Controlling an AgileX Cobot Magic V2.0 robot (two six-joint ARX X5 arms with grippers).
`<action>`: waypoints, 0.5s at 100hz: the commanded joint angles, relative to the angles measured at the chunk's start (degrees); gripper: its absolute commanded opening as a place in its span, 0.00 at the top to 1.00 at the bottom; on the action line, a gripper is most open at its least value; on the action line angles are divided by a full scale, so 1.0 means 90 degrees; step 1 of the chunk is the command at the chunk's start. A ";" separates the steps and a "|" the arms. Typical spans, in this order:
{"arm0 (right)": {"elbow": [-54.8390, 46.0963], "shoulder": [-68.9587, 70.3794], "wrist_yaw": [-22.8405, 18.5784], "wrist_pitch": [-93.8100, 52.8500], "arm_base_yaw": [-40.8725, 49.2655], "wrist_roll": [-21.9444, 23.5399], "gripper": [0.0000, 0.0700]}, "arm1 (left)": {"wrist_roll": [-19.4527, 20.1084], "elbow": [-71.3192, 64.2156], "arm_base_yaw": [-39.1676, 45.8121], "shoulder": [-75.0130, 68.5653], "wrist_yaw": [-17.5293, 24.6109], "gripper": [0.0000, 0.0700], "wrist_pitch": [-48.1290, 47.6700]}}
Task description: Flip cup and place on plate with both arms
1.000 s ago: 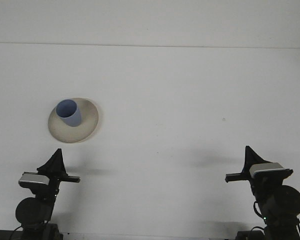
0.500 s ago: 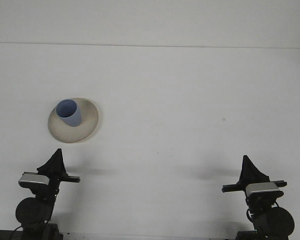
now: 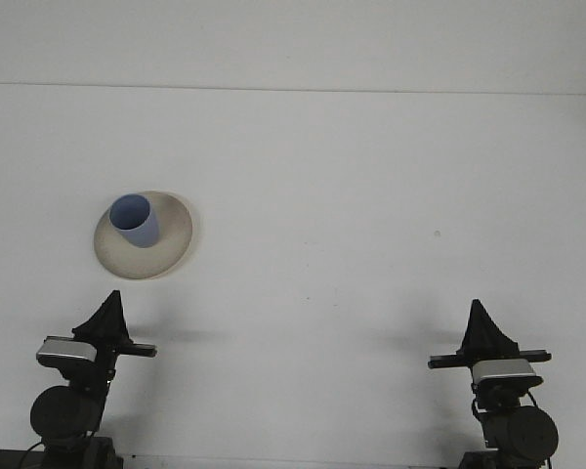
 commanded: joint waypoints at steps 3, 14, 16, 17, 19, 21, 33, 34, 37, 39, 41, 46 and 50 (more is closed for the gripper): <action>-0.0124 0.0005 0.0015 0.0318 -0.0007 0.0155 1.00 | -0.0012 -0.0129 -0.0002 -0.0012 0.0015 0.98 0.0075; -0.0124 0.0005 0.0015 0.0359 -0.0007 0.0160 1.00 | -0.0012 -0.0129 -0.0002 -0.0012 0.0015 0.98 0.0078; -0.0124 0.0005 0.0012 0.0359 -0.0007 0.0158 1.00 | -0.0012 -0.0129 -0.0002 -0.0012 0.0015 0.98 0.0078; -0.0124 0.0005 0.0012 0.0362 -0.0007 0.0158 1.00 | -0.0012 -0.0129 -0.0002 -0.0012 0.0015 0.98 0.0078; -0.0124 0.0005 0.0010 0.0362 -0.0007 0.0158 1.00 | -0.0012 -0.0129 -0.0002 -0.0012 0.0015 0.98 0.0078; -0.0124 0.0005 0.0010 0.0362 -0.0007 0.0158 1.00 | -0.0012 -0.0129 -0.0002 -0.0012 0.0015 0.98 0.0075; -0.0124 0.0005 0.0010 0.0362 -0.0007 0.0155 1.00 | -0.0012 -0.0129 -0.0002 -0.0012 0.0015 0.98 0.0078; -0.0124 0.0005 0.0010 0.0362 -0.0007 0.0155 1.00 | -0.0015 -0.0129 -0.0002 -0.0012 0.0015 0.98 0.0078; -0.0124 0.0005 0.0012 0.0362 -0.0007 0.0155 1.00 | -0.0012 -0.0129 -0.0002 -0.0012 0.0015 0.98 0.0078; -0.0124 0.0005 0.0012 0.0362 -0.0007 0.0155 1.00 | -0.0015 -0.0129 -0.0002 -0.0012 0.0015 0.98 0.0078; -0.0124 0.0005 0.0010 0.0362 -0.0007 0.0155 1.00 | -0.0012 -0.0129 -0.0002 -0.0012 0.0015 0.98 0.0078; -0.0124 0.0005 0.0010 0.0362 -0.0007 0.0155 1.00 | -0.0015 -0.0129 -0.0002 -0.0012 0.0015 0.98 0.0078; -0.0124 0.0005 0.0012 0.0362 -0.0007 0.0155 1.00 | -0.0012 -0.0129 -0.0002 -0.0012 0.0015 0.98 0.0078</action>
